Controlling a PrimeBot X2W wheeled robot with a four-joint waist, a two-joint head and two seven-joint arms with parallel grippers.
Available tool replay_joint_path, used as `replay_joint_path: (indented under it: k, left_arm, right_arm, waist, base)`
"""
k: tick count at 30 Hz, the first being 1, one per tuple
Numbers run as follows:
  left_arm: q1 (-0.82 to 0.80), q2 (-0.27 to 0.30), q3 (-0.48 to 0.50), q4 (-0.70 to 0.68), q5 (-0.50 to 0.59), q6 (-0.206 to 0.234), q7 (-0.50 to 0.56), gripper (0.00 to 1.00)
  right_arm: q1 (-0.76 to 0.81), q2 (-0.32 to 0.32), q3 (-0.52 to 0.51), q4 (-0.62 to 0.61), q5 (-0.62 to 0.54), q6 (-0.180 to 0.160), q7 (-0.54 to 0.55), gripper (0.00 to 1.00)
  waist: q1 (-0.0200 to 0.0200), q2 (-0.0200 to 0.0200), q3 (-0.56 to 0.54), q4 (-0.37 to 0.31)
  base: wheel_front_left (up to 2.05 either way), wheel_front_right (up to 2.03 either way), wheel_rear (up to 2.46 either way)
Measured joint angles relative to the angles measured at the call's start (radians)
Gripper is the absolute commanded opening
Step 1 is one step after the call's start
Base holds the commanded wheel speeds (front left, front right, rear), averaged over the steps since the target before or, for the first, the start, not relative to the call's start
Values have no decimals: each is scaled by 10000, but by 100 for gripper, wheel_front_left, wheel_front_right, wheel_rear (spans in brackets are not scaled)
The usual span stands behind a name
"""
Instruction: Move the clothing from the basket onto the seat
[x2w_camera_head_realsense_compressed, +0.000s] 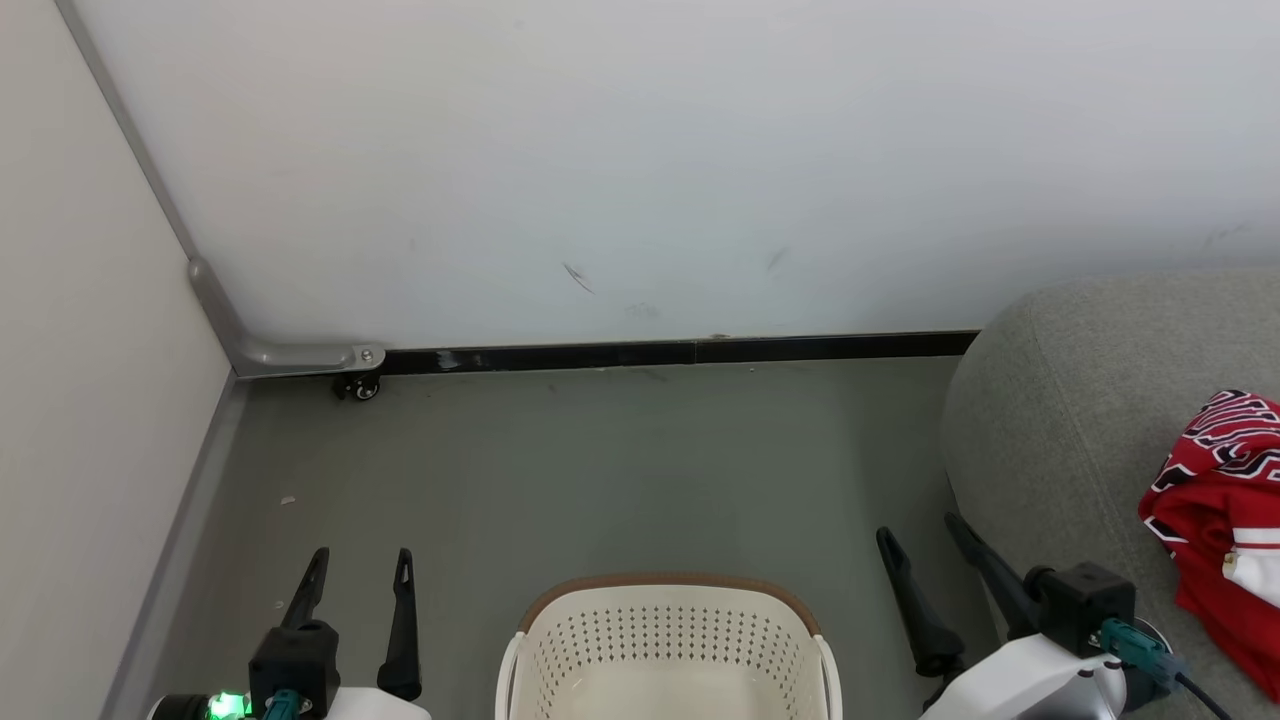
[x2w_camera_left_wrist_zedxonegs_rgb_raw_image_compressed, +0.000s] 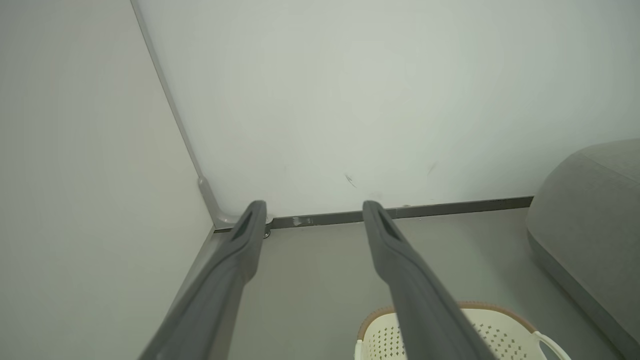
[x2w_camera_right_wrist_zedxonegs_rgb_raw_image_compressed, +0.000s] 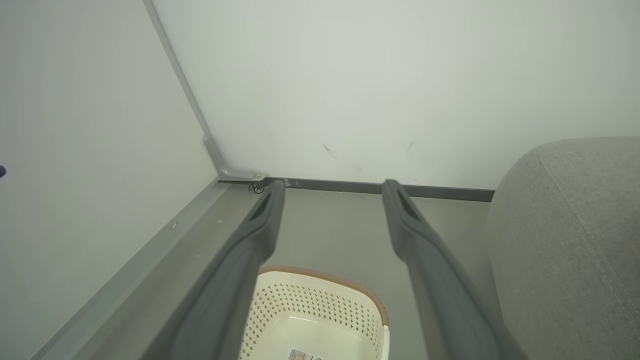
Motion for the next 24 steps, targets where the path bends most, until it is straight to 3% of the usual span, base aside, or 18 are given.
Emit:
replay_joint_path:
  k: [24]
  left_arm:
    - [-228,-15,88,215,-2,8,0,100]
  right_arm:
    - [178,4,-12,-362,-6,0,171,100]
  waist:
    - [0,0,20,36]
  base:
    - [0,0,0]
